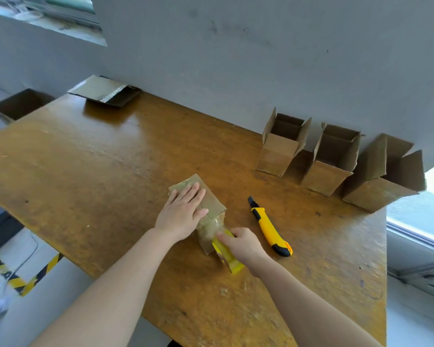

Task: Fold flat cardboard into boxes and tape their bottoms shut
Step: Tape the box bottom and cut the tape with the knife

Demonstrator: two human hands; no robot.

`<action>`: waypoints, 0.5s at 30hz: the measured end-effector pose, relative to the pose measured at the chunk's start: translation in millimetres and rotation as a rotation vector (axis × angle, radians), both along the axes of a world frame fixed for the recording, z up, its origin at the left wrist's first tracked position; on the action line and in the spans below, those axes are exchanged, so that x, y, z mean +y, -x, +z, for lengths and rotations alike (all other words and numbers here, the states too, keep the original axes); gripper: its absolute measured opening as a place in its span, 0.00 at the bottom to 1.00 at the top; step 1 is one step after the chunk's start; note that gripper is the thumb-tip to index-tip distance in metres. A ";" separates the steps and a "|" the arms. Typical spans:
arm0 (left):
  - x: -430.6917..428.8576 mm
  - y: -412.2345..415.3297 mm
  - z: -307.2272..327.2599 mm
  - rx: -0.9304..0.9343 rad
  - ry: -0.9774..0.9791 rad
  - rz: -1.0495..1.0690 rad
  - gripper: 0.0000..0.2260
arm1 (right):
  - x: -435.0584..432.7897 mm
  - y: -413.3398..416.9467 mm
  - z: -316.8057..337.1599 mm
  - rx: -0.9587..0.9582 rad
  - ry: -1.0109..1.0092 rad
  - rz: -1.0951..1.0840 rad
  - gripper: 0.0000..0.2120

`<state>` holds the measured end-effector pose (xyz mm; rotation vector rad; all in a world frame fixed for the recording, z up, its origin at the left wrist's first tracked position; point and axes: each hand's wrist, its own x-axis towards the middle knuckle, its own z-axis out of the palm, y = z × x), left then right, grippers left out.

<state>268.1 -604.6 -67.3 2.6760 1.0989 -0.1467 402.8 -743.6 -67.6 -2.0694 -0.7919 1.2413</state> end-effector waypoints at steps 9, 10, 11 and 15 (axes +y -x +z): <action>-8.1 -11.1 0.1 0.029 -0.026 0.045 0.42 | 16.7 5.5 -0.3 -0.023 0.196 -0.075 0.19; -10.1 -13.0 -0.6 0.030 -0.063 0.046 0.42 | 16.4 6.2 1.6 -0.041 0.201 -0.070 0.20; -11.5 -14.7 -0.9 0.024 -0.088 0.055 0.42 | 15.3 6.9 1.5 -0.067 0.200 -0.052 0.20; -18.6 -20.6 -3.1 0.027 -0.164 0.074 0.42 | 9.6 8.4 3.3 -0.107 0.093 0.018 0.25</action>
